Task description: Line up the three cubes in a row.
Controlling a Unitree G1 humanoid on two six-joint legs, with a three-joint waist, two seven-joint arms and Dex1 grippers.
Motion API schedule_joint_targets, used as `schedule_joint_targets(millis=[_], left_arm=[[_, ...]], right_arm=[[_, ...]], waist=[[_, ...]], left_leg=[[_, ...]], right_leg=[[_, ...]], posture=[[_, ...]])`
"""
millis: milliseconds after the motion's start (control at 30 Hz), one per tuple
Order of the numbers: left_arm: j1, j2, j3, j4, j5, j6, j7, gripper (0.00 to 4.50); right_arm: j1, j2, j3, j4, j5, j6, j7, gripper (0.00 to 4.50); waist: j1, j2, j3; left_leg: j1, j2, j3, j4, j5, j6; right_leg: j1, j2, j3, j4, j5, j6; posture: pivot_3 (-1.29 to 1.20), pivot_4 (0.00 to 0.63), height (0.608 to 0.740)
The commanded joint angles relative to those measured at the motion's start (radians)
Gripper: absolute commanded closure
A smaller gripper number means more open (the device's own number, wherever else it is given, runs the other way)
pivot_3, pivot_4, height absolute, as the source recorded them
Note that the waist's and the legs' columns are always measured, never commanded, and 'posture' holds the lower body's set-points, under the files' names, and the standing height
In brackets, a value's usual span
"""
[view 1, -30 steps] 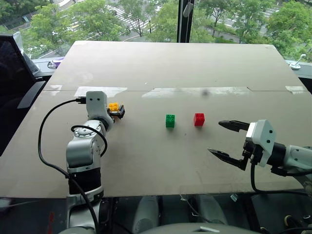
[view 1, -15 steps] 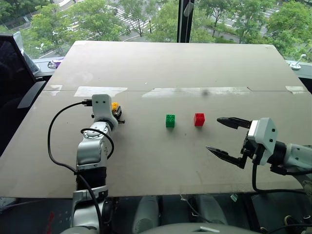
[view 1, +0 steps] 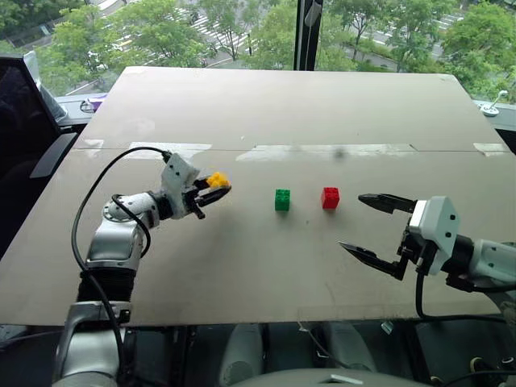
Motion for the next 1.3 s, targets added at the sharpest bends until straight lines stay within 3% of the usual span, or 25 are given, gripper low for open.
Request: schedule_joint_targets(millis=[33,167,433,1000,1067,1200,1300], left_arm=[[-0.137,0.056,-0.087,0.189,0.041,-0.199,-0.297,3.17],[-0.291,0.039,-0.162,0.43,0.127,-0.404,-0.418,3.17],[-0.463,-0.051,-0.2,0.702,0.208,-0.608,-0.445,3.17],[-0.542,-0.127,-0.181,0.858,0.286,-0.662,-0.362,3.17],[-0.54,-0.137,-0.174,0.864,0.28,-0.647,-0.365,2.14],[-0.521,-0.121,-0.134,0.841,0.25,-0.632,-0.334,0.93],[-0.48,-0.086,-0.094,0.782,0.212,-0.598,-0.364,0.93]], right_arm=[[0.009,-0.003,-0.024,-0.048,0.003,-0.009,-0.013,0.0],[0.037,-0.005,-0.04,-0.075,0.007,0.003,-0.028,0.0],[0.096,-0.003,-0.073,-0.139,0.017,0.026,-0.066,0.0],[0.143,-0.013,-0.128,-0.191,0.043,0.068,-0.087,0.0],[0.15,-0.016,-0.135,-0.194,0.046,0.072,-0.087,0.0],[0.166,-0.026,-0.16,-0.2,0.058,0.083,-0.083,0.0],[0.187,-0.035,-0.187,-0.202,0.069,0.088,-0.074,0.0]], waist=[[0.003,0.0,0.0],[0.004,0.0,0.0],[0.0,-0.001,0.0],[0.0,-0.001,0.0],[0.0,-0.001,0.0],[0.0,-0.001,0.0],[-0.003,-0.001,0.0]], left_leg=[[0.0,0.0,0.0,0.0,0.0,0.0],[-0.001,-0.001,0.0,0.0,0.0,0.0],[-0.002,-0.001,-0.001,0.001,0.0,0.0],[-0.002,0.0,-0.002,0.002,0.0,0.001],[-0.002,0.0,-0.002,0.002,0.0,0.001],[-0.002,0.0,-0.002,0.002,0.0,0.001],[-0.002,0.0,-0.002,0.002,0.0,0.001]], right_leg=[[0.0,0.0,0.0,0.0,0.0,0.0],[0.0,0.0,-0.001,-0.001,0.0,0.0],[0.0,0.0,-0.001,-0.001,0.0,0.001],[0.0,0.0,-0.001,0.0,-0.001,0.003],[0.0,0.0,-0.001,0.0,-0.001,0.003],[0.0,0.0,-0.001,0.0,-0.001,0.003],[0.0,0.001,0.0,0.0,-0.001,0.003]], posture=[[0.0,0.15,0.74],[0.0,0.15,0.74],[0.0,0.15,0.74],[0.0,0.15,0.74],[0.0,0.15,0.74],[0.0,0.15,0.74],[0.0,0.15,0.74]])
